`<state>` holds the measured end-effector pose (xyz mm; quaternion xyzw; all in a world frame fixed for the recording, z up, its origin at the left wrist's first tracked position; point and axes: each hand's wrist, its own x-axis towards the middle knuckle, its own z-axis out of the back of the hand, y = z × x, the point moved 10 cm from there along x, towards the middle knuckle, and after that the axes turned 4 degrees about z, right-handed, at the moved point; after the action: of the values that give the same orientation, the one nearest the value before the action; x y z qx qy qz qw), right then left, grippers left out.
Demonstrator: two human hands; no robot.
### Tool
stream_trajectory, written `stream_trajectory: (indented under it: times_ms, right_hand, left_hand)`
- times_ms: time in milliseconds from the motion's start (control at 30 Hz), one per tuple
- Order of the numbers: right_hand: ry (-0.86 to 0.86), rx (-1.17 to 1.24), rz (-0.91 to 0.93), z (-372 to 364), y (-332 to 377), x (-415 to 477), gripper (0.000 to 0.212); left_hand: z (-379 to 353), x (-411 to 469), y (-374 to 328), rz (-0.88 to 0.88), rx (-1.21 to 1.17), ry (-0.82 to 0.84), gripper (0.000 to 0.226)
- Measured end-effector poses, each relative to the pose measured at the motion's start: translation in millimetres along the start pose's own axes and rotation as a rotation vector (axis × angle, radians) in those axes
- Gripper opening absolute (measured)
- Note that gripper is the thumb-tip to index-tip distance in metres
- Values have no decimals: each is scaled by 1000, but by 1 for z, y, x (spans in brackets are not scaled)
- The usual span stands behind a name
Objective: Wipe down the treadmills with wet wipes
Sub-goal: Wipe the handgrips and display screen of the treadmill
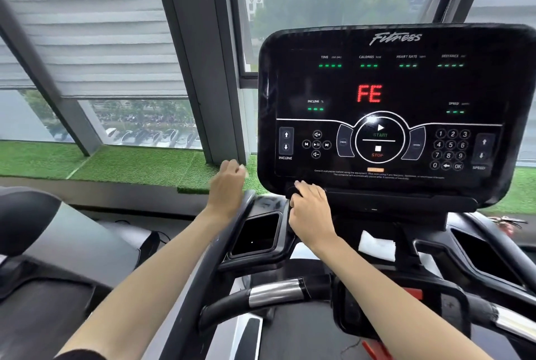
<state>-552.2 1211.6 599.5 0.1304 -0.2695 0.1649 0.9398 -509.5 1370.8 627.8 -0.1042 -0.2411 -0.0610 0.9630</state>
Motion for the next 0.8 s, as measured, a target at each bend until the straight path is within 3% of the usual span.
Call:
stream_trajectory:
  times_ms: [100,233,267,333,433,500,600,667,800]
  right_hand:
    - [-2,9,0,2,2,2,19]
    - [42,-17,43,4,7,1,8]
    - [66,-13,44,4,7,-1,18]
    - [87,-28,49,3,6,-1,35]
    - [120,-55,56,2,8,-1,21]
    - [134,-42,51,0,8,-3,21]
    - [118,-18,46,0,9,0,38]
    - [114,-22,46,0,9,1,39]
    - [123,-49,56,0,7,1,34]
  left_hand:
    - [21,10,-47,-161,-115,-147,34]
    - [-5,6,-61,-197,-169,-69,33]
    - [-13,-1,-58,-227,-169,-46,35]
    - [-28,-21,-59,-416,-82,24,32]
    - [-45,-52,-44,-699,141,109,26]
    - [-25,-42,-28,-579,71,9,17]
    - [12,-7,-27,-330,-123,-171,29]
    - [12,0,-46,-364,-121,-171,32]
    - [-40,-23,-59,-517,-16,20,23]
